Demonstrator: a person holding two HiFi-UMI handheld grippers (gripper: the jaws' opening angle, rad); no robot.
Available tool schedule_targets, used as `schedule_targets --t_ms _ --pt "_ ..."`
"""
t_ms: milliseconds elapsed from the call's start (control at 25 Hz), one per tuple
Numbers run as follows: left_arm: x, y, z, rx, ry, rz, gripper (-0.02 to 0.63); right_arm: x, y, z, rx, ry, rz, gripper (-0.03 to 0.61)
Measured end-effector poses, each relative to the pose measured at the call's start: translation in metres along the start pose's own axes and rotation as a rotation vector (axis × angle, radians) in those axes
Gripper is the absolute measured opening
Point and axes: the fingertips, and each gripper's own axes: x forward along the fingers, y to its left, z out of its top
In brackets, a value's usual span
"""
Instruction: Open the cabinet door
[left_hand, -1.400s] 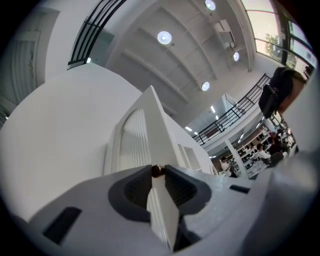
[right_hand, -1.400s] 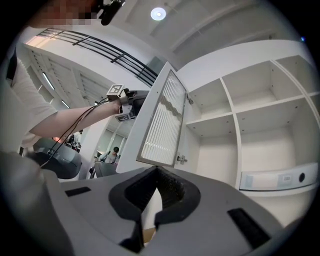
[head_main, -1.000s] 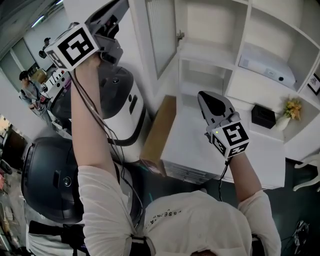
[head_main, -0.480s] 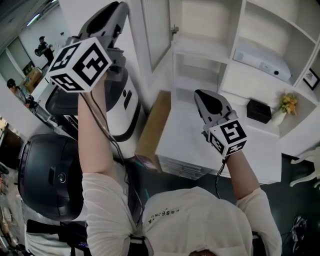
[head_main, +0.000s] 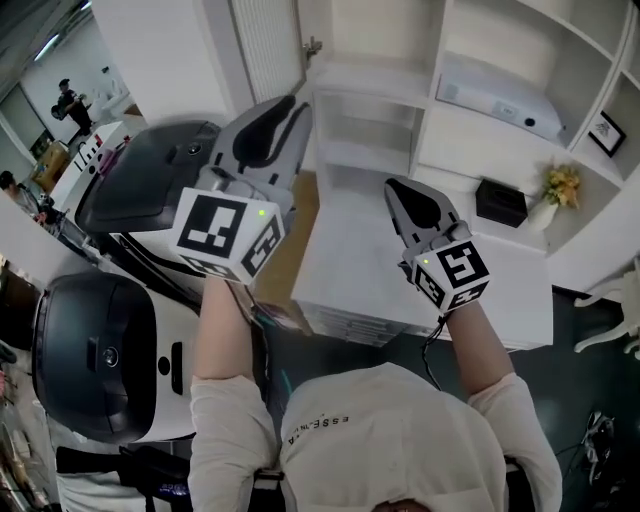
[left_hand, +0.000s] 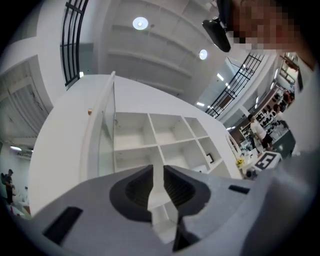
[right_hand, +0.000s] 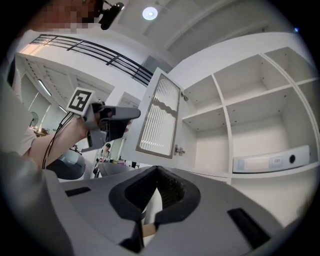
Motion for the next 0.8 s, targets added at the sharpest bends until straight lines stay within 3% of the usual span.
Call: schedule_targets --t_ms 320,560,800 --pt "0.005 -0.079 -0.087 -0.113 0.125 -0.087 0.066 -0.026 -0.03 -0.025 0.025 0.029 -0.075 0.009" --pt "0.008 -0.127 -0.13 -0.188 0.189 -0.15 0.066 -0.046 -0.051 -0.043 0.028 0.042 -0.122 0.009" --pt "0.009 -0.149 -0.162 -0.264 0.234 -0.187 0.051 -0.067 -0.063 -0.058 0.024 0.039 -0.156 0.009"
